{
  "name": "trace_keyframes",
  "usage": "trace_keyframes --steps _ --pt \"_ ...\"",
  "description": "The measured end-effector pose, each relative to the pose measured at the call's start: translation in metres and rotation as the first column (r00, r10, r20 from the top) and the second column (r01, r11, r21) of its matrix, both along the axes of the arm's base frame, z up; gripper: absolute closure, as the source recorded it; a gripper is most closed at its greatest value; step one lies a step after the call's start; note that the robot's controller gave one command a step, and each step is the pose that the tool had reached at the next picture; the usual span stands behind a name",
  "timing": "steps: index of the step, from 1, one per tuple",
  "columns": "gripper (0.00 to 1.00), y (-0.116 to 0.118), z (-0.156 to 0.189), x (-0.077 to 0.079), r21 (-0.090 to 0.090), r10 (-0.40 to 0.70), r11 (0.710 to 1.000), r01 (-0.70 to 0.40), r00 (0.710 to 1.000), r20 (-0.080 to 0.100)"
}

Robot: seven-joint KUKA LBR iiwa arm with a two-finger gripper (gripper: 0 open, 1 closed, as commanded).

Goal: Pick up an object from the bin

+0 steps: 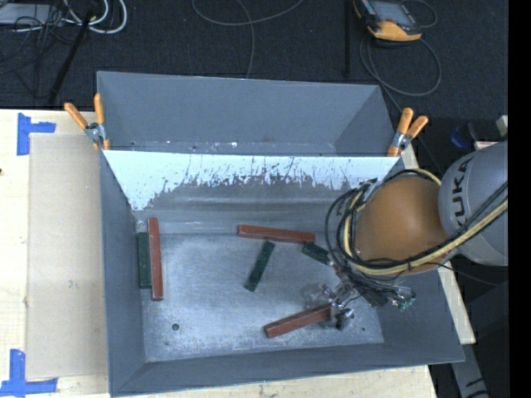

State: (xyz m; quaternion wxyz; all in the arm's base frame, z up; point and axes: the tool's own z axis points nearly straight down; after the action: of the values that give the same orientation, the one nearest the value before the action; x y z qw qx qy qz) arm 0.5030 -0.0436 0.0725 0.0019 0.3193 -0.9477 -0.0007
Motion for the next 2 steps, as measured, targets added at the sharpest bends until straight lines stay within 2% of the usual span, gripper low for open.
trace_keyframes --steps 1,2 --pt "0.00 0.0001 0.0001 0.0005 0.001 -0.003 1.000 0.003 1.000 0.001" --pt "1.00 0.0000 0.0005 0.0012 0.002 -0.007 1.000 0.007 1.000 0.005"
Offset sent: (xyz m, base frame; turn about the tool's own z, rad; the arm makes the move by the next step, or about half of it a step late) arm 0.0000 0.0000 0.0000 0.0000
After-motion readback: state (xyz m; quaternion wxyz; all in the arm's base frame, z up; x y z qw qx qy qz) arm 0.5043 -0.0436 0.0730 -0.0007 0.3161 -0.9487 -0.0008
